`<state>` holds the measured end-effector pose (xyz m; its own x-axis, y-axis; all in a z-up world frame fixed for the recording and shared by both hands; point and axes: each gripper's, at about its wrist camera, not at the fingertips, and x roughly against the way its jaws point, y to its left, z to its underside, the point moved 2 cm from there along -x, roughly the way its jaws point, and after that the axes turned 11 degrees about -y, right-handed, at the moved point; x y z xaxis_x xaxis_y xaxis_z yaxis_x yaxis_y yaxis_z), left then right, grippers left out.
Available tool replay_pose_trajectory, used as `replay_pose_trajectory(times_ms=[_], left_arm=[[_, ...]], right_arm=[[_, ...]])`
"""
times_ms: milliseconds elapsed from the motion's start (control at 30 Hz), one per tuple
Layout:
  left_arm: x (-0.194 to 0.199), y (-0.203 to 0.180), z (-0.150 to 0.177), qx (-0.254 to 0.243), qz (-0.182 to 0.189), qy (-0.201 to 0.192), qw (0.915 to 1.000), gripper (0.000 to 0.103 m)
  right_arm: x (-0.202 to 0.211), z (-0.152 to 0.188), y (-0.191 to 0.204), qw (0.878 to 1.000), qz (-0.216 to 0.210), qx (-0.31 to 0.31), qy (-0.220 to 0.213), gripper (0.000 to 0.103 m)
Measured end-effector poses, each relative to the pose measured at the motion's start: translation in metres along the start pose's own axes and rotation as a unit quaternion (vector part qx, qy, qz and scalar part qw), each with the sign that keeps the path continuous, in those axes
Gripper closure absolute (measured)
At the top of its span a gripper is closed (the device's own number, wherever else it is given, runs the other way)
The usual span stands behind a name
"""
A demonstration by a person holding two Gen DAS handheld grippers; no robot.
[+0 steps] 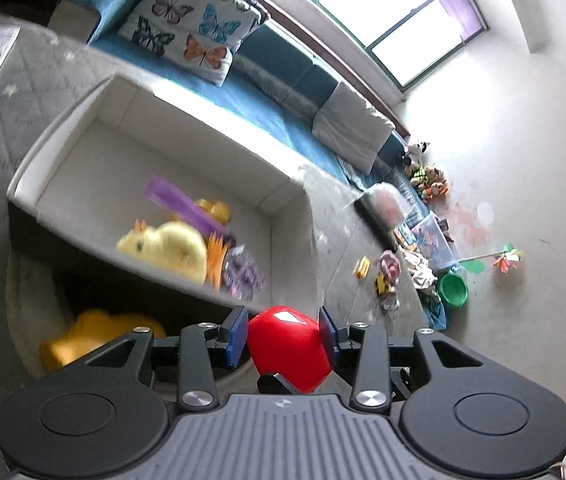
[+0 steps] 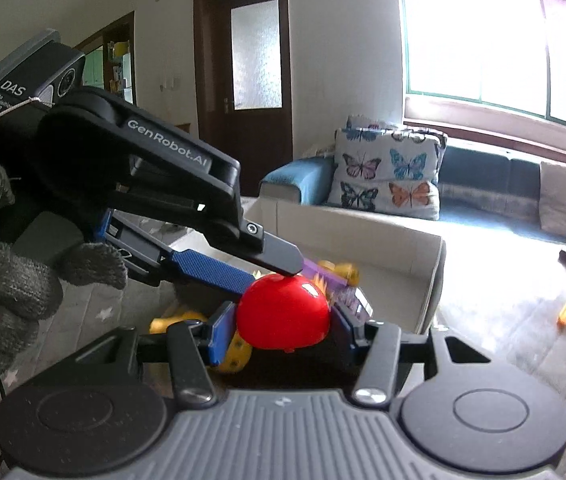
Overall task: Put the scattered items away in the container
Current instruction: 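Lift the red ball with the left tool and carry it over the box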
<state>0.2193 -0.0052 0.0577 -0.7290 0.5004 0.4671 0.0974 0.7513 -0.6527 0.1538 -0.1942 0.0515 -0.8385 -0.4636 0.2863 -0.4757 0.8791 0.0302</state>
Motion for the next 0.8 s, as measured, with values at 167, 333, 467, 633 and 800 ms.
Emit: replay_pose_trajectory(times_ms=[167, 333, 467, 633, 800], left_arm=[[-0.017, -0.001, -0.023, 0.005, -0.006, -0.010, 0.9999, 0.061], [-0.039, 0.009, -0.038, 0.014, -0.017, -0.009, 0.9997, 0.061], [-0.057, 0.019, -0.048, 0.021, -0.027, -0.007, 0.9994, 0.061], [-0.075, 0.032, -0.052, 0.033, -0.041, 0.004, 0.9986, 0.061], [-0.085, 0.040, -0.052, 0.036, -0.046, 0.011, 0.9982, 0.061]], right_arm=[[-0.022, -0.015, -0.009, 1.000, 0.003, 0.006, -0.003, 0.051], [-0.049, -0.020, -0.016, 1.000, 0.005, 0.002, 0.004, 0.051], [-0.071, -0.018, -0.024, 1.000, 0.003, -0.003, 0.018, 0.051], [-0.089, -0.011, -0.026, 0.999, 0.002, 0.001, 0.039, 0.051], [-0.100, -0.005, -0.028, 0.999, 0.002, 0.000, 0.053, 0.051]])
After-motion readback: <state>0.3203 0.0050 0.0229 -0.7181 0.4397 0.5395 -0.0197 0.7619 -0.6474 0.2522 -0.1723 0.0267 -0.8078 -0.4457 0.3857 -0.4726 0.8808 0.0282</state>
